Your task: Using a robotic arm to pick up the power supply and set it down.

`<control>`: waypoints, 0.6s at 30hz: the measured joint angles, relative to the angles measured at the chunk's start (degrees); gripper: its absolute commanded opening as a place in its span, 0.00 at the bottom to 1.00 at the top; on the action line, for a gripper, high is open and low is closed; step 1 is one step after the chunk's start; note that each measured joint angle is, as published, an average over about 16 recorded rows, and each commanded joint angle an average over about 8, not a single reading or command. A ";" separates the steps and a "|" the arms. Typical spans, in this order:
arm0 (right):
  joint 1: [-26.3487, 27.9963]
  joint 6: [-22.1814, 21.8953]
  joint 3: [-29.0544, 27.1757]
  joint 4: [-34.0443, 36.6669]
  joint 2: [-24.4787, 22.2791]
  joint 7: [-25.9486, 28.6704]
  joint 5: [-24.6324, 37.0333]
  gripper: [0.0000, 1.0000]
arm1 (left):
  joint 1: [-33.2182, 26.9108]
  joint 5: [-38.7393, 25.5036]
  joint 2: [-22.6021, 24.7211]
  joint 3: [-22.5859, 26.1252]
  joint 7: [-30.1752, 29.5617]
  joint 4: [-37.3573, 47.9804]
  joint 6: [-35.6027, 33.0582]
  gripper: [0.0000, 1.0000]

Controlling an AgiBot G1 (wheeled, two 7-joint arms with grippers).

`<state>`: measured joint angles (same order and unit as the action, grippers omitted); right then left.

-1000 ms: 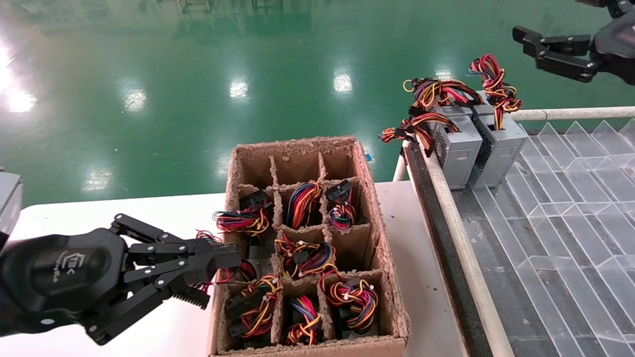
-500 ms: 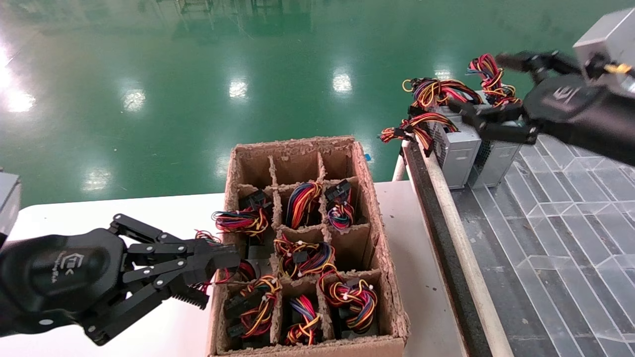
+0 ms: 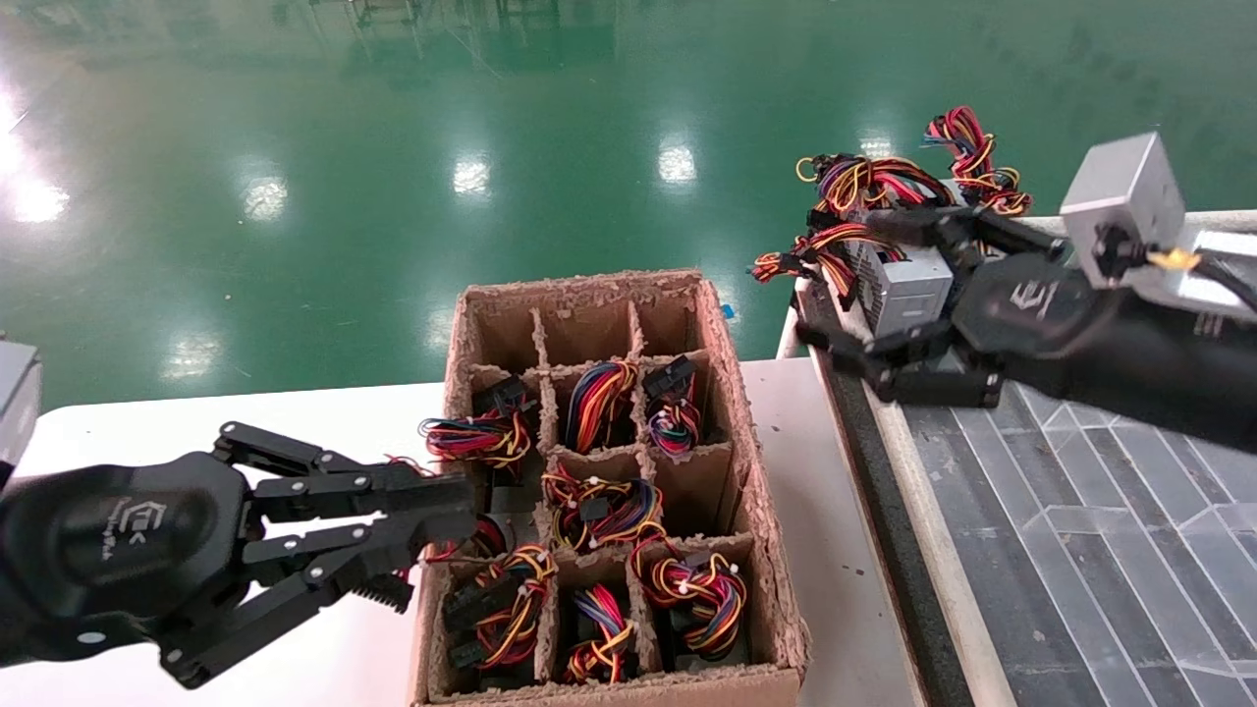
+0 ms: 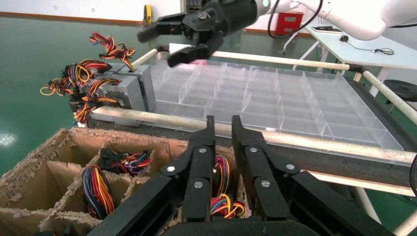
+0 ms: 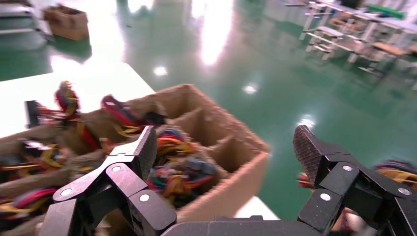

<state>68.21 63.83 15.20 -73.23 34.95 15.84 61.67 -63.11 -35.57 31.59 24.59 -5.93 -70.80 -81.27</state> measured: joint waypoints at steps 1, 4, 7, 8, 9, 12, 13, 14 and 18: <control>-0.23 0.76 0.03 -0.01 0.00 -0.18 -0.69 1.00 | 0.00 0.00 0.00 0.00 0.00 0.00 0.00 1.00; -0.93 3.07 0.12 -0.05 0.01 -0.71 -2.78 1.00 | 0.00 0.00 0.00 0.00 0.00 0.00 0.00 1.00; -1.63 5.37 0.20 -0.09 0.02 -1.25 -4.87 1.00 | 0.00 0.00 0.00 0.00 0.00 0.00 0.00 1.00; -1.87 6.15 0.23 -0.10 0.02 -1.43 -5.57 1.00 | 0.00 0.00 0.00 0.00 0.00 0.00 0.00 1.00; -2.10 6.91 0.26 -0.11 0.02 -1.61 -6.26 1.00 | 0.00 0.00 0.00 0.00 0.00 0.00 0.00 1.00; -2.80 9.21 0.35 -0.15 0.03 -2.15 -8.35 1.00 | 0.00 0.00 0.00 0.00 0.00 0.00 0.00 1.00; -3.03 9.98 0.38 -0.16 0.03 -2.32 -9.04 1.00 | 0.00 0.00 0.00 0.00 0.00 0.00 0.00 1.00; -3.26 10.74 0.40 -0.17 0.04 -2.50 -9.73 1.00 | 0.00 0.00 0.00 0.00 0.00 0.00 0.00 1.00; -4.19 13.80 0.52 -0.22 0.05 -3.21 -12.50 1.00 | 0.00 0.00 0.00 0.00 0.00 0.00 0.00 1.00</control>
<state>64.02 77.62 15.72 -73.45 34.99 12.63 49.17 -63.11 -35.57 31.59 24.59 -5.93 -70.80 -81.27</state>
